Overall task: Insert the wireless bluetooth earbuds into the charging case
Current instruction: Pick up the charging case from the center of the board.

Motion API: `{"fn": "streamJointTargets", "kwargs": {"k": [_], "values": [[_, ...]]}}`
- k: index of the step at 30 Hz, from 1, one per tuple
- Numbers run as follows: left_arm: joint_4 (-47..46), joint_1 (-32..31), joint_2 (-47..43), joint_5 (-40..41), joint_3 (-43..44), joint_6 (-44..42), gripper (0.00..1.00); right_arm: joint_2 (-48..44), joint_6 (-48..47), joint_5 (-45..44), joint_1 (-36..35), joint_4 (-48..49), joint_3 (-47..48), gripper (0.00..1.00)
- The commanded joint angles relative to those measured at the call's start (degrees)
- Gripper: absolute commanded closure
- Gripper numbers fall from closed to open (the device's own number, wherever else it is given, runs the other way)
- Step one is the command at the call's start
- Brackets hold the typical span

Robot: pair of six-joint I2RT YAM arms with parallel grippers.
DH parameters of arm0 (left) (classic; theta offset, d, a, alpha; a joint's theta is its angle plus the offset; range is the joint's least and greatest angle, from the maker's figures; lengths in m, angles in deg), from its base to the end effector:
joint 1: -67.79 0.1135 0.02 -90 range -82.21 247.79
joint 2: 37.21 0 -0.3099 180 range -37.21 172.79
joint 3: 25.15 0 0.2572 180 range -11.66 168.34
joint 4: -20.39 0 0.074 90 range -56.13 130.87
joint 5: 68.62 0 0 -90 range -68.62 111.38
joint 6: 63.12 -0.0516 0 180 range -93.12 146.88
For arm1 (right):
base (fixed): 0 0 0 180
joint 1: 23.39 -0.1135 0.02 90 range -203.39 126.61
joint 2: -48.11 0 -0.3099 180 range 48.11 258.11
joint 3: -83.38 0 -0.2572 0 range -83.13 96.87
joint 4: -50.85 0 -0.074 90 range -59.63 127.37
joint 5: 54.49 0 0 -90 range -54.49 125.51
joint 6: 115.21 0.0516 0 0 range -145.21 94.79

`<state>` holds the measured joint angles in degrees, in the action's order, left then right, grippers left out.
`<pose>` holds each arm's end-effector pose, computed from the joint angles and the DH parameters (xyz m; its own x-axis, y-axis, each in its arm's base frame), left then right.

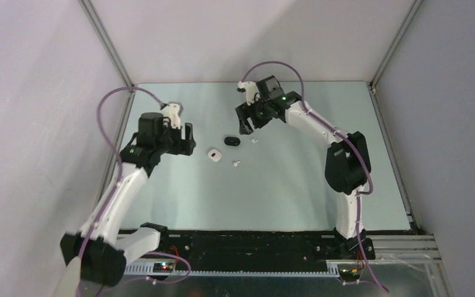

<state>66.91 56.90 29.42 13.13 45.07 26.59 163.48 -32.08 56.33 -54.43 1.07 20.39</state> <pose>0.2395 -0.0536 0.3289 -0.6674 0.1335 -0.7327 0.2935 0.9513 -0.0940 0.4116 0.2691 0.3098 -0.5516 -0.4624 -0.6942 -0.7566 0.6277 0.1830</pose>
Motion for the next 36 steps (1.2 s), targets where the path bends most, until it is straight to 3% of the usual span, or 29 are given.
{"fn": "streamJointTargets", "kwargs": {"k": [1,5,9,14,27,36], "values": [[-11.10,-0.70,-9.31,10.09,-3.34,10.49,0.17,-1.57,1.77,-7.04,-8.14,-0.36,2.38,0.25],[-2.58,0.79,-9.18,7.60,1.72,17.61,0.15,1.56,2.58,-11.60,-13.90,1.26,2.55,0.26],[-2.88,7.23,-14.82,3.12,-1.89,24.24,0.16,4.99,0.46,-12.08,-17.03,2.09,3.37,0.26],[-0.98,15.37,-17.69,1.52,-4.20,26.27,0.16,8.14,-1.38,-13.77,-18.71,3.94,4.13,0.25],[-2.90,16.13,-19.03,-1.02,-5.87,27.19,0.18,15.47,1.27,-17.44,-21.04,5.84,8.68,0.20],[-2.14,16.15,-17.38,-0.89,-4.03,26.61,0.18,20.17,2.31,-18.45,-21.03,7.21,11.90,0.24]]}}
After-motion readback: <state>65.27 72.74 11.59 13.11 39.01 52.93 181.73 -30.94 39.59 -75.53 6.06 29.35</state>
